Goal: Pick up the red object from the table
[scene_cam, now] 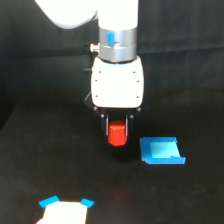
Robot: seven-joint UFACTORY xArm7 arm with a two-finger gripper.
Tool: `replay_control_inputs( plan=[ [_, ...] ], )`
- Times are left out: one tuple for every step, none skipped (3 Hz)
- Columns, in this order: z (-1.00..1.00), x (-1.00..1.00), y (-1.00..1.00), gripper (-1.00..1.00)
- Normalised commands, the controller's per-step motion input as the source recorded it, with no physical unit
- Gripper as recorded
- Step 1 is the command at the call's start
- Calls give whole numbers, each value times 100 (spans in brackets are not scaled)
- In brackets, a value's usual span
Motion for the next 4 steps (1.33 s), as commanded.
replay_control_inputs(
  plan=[
    [100, -23, -79, -43],
    [100, -23, -43, -35],
    [59, 12, 3, -74],
    [34, 24, -7, -100]
  ],
)
